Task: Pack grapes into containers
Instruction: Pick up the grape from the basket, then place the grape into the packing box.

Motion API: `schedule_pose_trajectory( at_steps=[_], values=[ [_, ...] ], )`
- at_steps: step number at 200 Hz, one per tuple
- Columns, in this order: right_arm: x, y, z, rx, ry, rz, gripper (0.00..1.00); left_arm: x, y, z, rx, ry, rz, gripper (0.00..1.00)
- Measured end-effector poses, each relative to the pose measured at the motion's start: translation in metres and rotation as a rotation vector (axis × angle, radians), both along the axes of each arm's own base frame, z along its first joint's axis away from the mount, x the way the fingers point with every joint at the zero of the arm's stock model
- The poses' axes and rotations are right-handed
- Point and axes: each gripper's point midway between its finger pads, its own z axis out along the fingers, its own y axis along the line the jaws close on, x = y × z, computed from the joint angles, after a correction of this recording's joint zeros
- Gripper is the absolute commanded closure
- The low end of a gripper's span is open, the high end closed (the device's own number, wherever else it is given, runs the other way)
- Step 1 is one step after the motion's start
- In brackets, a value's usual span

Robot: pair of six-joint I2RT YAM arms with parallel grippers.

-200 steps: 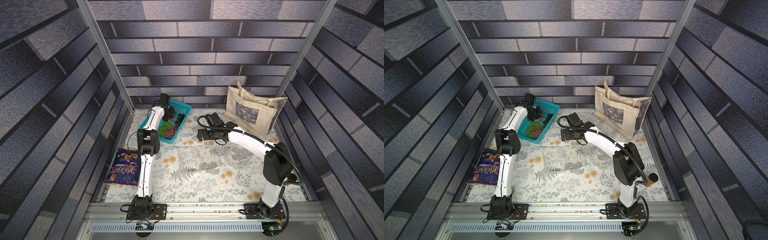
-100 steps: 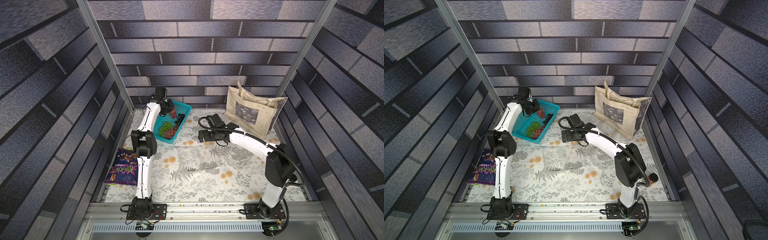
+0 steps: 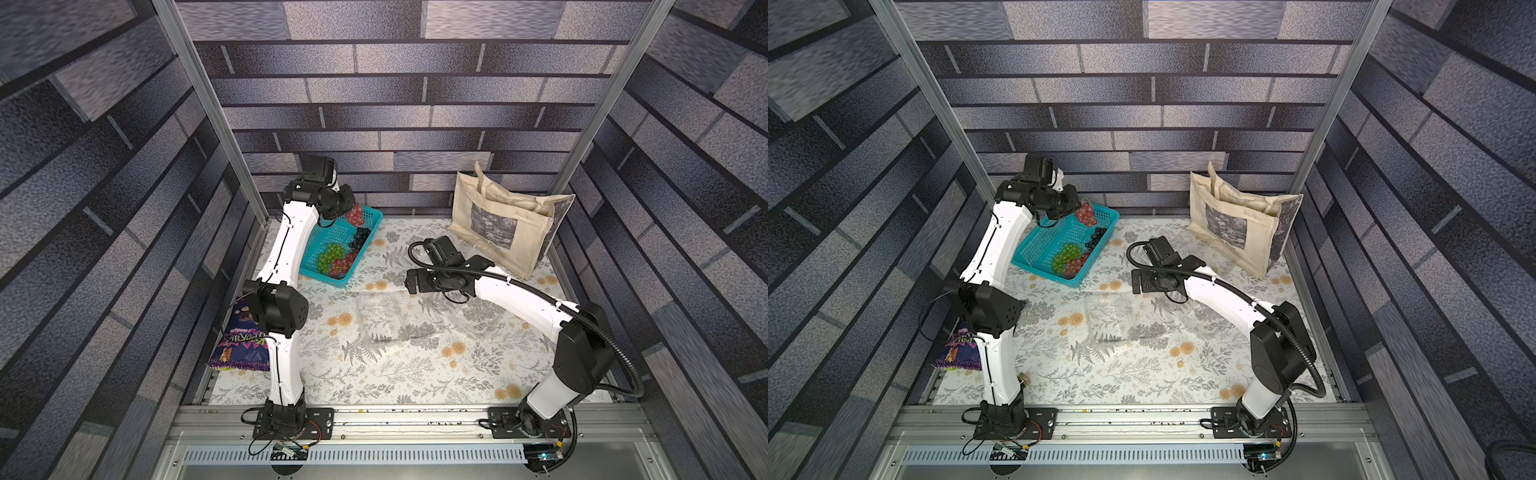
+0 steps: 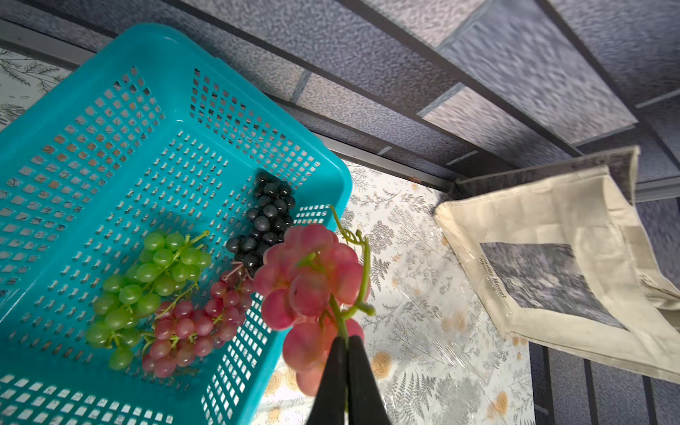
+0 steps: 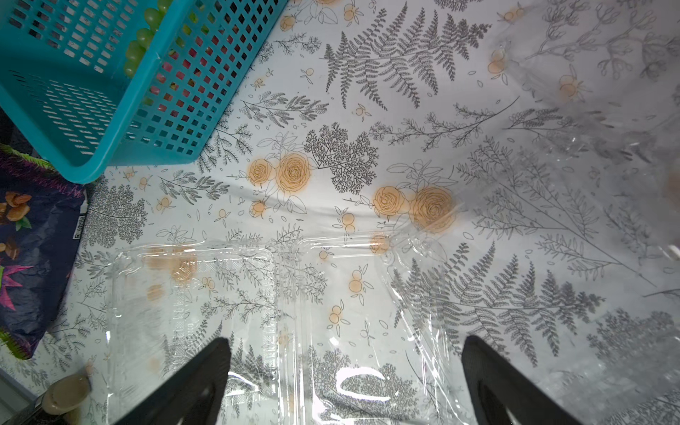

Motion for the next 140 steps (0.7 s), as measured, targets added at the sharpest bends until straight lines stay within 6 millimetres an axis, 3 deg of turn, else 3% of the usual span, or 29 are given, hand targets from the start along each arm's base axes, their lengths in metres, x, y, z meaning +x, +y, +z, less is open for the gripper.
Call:
schedule_pose_trajectory(
  at_steps=[29, 61, 140],
  values=[
    [-0.013, -0.006, -0.002, 0.002, 0.010, -0.001, 0.00, -0.044, -0.027, 0.001, 0.002, 0.020, -0.067, 1.00],
    [-0.027, -0.016, 0.001, 0.017, 0.005, -0.006, 0.00, -0.093, -0.050, -0.015, 0.000, 0.070, -0.129, 1.00],
    [-0.046, -0.031, 0.007, 0.036, -0.008, -0.020, 0.00, -0.189, -0.067, -0.041, -0.005, 0.125, -0.192, 1.00]
  ],
)
